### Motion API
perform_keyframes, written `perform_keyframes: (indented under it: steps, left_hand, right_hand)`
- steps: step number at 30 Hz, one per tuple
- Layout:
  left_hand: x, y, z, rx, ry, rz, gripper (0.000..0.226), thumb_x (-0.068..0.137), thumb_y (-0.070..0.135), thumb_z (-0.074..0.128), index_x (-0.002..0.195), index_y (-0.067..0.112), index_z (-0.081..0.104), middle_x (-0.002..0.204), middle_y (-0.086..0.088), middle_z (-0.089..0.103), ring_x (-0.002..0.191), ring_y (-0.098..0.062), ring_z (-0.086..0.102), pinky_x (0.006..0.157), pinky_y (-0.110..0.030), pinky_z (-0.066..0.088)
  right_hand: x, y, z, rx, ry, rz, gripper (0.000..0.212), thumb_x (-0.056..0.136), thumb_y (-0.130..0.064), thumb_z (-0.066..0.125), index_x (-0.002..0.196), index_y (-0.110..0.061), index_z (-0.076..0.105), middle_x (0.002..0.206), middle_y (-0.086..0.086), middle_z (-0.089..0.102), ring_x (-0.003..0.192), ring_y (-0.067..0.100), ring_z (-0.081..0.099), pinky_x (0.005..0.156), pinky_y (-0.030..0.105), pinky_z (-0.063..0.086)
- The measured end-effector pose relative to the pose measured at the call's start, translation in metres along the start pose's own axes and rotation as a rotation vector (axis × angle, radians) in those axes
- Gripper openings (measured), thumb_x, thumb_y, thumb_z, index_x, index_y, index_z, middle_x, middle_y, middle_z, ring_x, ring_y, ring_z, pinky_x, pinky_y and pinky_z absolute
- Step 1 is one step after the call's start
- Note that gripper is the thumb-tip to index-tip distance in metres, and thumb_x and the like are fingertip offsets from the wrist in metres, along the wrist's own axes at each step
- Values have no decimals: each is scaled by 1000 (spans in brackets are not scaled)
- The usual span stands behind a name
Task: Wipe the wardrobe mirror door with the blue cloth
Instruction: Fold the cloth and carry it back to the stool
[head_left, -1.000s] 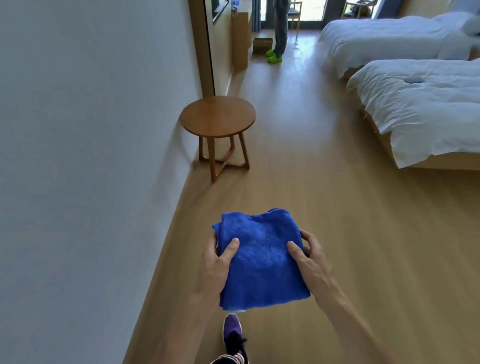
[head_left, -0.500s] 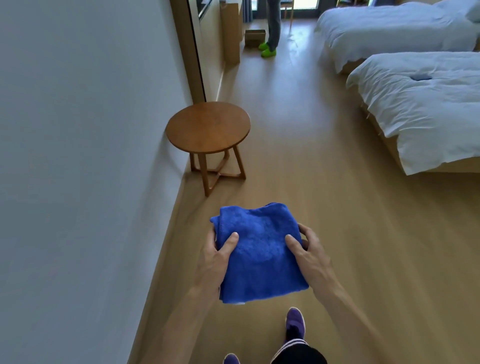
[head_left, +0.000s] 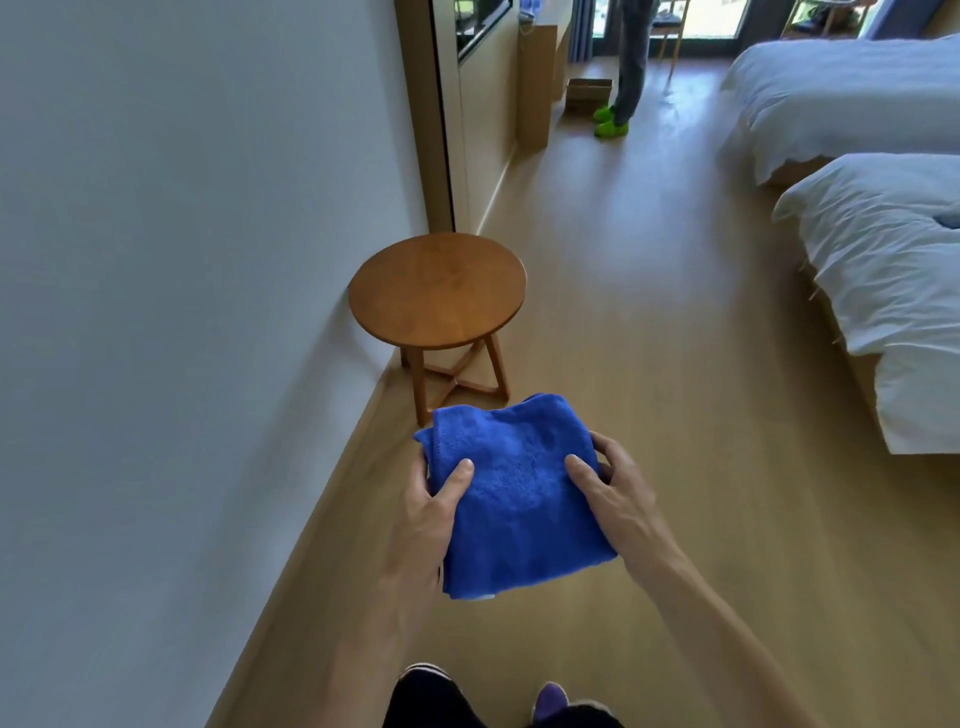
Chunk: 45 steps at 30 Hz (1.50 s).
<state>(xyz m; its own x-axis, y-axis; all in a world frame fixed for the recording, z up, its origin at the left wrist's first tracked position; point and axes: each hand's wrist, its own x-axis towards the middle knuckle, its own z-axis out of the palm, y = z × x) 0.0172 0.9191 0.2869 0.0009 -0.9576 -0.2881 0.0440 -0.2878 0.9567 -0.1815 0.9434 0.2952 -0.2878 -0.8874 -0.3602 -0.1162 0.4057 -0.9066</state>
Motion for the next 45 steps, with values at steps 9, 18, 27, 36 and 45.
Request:
perform_keyframes:
  steps: [9, 18, 27, 36, 45]
  left_hand:
    - [79, 16, 64, -8, 40, 3, 32, 101, 34, 63, 132, 29, 58, 120, 1, 74, 106, -21, 74, 96, -52, 58]
    - [215, 29, 100, -152, 36, -91, 31, 103, 23, 59, 133, 24, 56, 120, -4, 74, 102, -21, 75, 83, -41, 63]
    - [332, 64, 121, -203, 7, -113, 34, 104, 22, 57, 138, 26, 53, 126, -5, 72, 109, -24, 73, 89, -45, 61]
    - [414, 77, 144, -275, 206, -103, 29, 102, 15, 60, 130, 19, 58, 120, -7, 74, 106, -25, 74, 87, -45, 62]
    - [507, 104, 230, -275, 500, -50, 21, 102, 13, 61, 122, 17, 61, 113, -8, 76, 100, -23, 75, 83, -40, 61]
  right_hand:
    - [100, -26, -42, -37, -32, -15, 40, 97, -31, 61, 136, -37, 53, 108, -13, 73, 102, 10, 69, 97, 44, 54]
    - [231, -65, -43, -83, -103, 25, 43, 98, -26, 60, 138, -38, 51, 106, -11, 74, 94, 6, 71, 79, 28, 56]
    - [350, -114, -35, -92, -123, 29, 46, 97, -20, 61, 139, -37, 51, 100, -7, 75, 93, 10, 71, 80, 28, 56]
    - [474, -144, -30, -148, -323, -38, 51, 96, -14, 64, 140, -36, 51, 102, -13, 75, 95, 7, 71, 91, 37, 57]
    - [630, -205, -59, -305, -519, -141, 49, 99, -15, 55, 139, -43, 50, 113, -13, 69, 105, 8, 66, 95, 38, 54]
